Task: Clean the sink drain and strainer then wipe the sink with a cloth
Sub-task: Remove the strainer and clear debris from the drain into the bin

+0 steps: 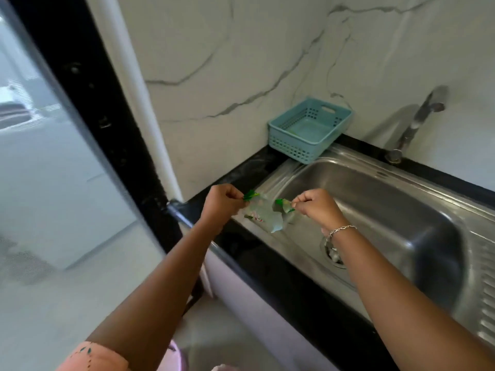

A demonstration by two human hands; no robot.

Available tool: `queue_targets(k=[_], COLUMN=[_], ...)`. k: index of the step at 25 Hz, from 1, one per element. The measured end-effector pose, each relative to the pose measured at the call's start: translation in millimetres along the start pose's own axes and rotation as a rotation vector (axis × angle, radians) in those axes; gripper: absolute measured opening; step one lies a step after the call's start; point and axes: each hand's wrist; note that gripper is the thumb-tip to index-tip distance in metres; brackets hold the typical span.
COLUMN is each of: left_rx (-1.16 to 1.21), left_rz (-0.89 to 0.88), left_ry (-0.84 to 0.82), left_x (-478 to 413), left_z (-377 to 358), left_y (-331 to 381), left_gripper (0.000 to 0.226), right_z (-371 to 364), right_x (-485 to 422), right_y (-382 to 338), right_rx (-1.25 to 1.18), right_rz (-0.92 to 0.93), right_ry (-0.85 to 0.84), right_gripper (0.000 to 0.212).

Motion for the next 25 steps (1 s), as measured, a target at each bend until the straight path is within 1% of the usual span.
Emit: queue_targets(k=[5, 7, 9, 13, 14, 17, 21, 25], left_rx=[0.03, 0.019, -0.03, -0.108, -0.135, -0.207, -0.252, -0.318], left_rz=[0.052, 0.114, 0.186, 0.344, 0.391, 0.515, 0.64, 0.759], left_ry=[0.181, 0.254, 0.294, 0.308, 0.308, 0.319, 0.298, 0.256], left_x=[40.9, 56.6, 69.8, 93.4, 97.8, 110.4, 117.5, 116.1], left_z=[91.7, 122.7, 152.5, 198.2, 207.7, 227.0, 233.8, 226.4], left_y=[-34.4, -60.1, -92.8, -168.8, -189.0, -247.0, -308.6, -363.9], left_gripper=[0.03, 0.031, 0.031, 0.031, 0.028, 0.007, 0.006, 0.007], right_z=[-71.7, -106.6, -144.9, -226.0, -247.9, -311.6, -378.4, -430.9], right_x=[20.4, 31.4, 41.8, 68.0, 75.6, 94.1, 107.5, 122.2], right_y=[-48.2, -57.9, -62.1, -55.1, -50.1, -28.8, 9.1, 52.6], right_rx=[0.05, 0.076, 0.088, 0.127, 0.144, 0.233, 0.435, 0.552], right_rz=[0.138, 0.154, 0.156, 0.085, 0.06, -0.034, -0.114, -0.19], right_ry=[-0.132, -0.197, -0.241, -0.33, -0.363, -0.463, -0.52, -0.562], right_gripper=[0.004, 0.006, 0.009, 0.009, 0.009, 0.008, 0.02, 0.023])
Point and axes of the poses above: each hand's wrist, its own x-axis away from the middle knuckle, its own z-axis out of the back of the hand, y = z × x, and after that the axes turned 2 degrees about x, right-handed
